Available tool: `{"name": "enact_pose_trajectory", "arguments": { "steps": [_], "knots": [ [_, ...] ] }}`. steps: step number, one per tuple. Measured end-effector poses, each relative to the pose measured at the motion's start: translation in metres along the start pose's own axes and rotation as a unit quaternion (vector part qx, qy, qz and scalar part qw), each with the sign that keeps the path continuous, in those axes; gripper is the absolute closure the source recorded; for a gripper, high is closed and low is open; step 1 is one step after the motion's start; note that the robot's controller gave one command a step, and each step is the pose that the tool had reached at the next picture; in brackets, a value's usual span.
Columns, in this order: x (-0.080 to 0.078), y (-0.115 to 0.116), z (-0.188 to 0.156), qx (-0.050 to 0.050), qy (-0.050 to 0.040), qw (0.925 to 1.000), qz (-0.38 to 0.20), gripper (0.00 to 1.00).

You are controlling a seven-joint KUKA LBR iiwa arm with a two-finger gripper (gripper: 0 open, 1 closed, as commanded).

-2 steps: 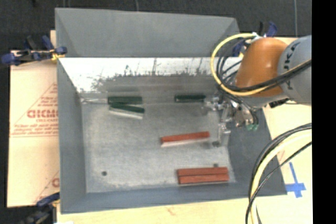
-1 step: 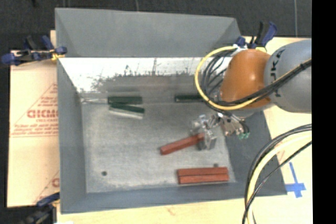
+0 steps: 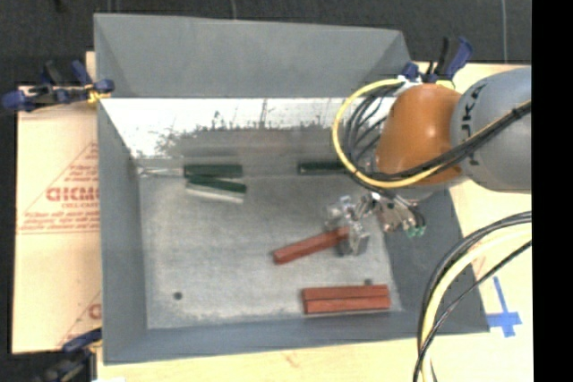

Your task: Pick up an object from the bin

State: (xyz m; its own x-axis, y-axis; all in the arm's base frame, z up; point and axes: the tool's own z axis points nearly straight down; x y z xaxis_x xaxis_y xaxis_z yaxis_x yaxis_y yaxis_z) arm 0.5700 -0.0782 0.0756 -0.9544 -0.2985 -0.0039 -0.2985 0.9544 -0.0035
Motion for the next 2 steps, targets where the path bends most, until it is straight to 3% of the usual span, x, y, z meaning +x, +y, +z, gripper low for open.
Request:
{"name": "enact_pose_trajectory", "arguments": {
  "steps": [1,2],
  "knots": [
    [0.004,-0.006,-0.051,-0.002,0.0033,1.0,0.007,1.0],
    [-0.009,-0.007,-0.114,-0.001,0.0014,1.0,-0.008,1.0]
  ]
}}
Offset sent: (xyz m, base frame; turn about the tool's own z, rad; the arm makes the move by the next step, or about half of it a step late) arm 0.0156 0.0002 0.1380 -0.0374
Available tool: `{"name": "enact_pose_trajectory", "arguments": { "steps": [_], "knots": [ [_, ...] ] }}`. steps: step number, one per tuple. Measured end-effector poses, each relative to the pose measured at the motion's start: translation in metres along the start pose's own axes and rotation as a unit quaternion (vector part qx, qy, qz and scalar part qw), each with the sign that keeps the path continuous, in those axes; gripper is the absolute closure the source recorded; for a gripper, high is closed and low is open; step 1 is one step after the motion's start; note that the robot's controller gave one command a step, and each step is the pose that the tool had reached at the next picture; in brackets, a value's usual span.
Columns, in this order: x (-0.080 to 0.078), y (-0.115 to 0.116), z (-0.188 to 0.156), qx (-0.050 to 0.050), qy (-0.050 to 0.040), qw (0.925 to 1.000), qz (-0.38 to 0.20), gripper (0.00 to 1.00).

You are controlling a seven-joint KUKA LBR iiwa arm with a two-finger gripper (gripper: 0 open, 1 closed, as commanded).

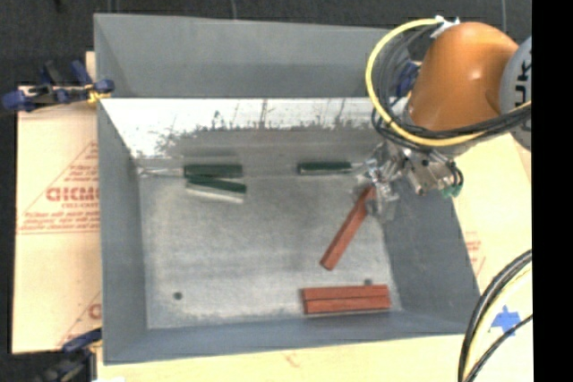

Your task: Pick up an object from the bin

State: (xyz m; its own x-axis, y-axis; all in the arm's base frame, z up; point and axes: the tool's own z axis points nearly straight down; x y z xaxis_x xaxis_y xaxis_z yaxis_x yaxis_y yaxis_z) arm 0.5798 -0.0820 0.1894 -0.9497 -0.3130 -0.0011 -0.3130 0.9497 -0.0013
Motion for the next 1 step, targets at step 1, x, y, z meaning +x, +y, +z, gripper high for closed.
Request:
{"name": "enact_pose_trajectory", "arguments": {
  "steps": [1],
  "knots": [
    [0.0078,-0.0197,-0.0388,0.0,-0.0025,0.9982,0.06,1.0]
  ]
}}
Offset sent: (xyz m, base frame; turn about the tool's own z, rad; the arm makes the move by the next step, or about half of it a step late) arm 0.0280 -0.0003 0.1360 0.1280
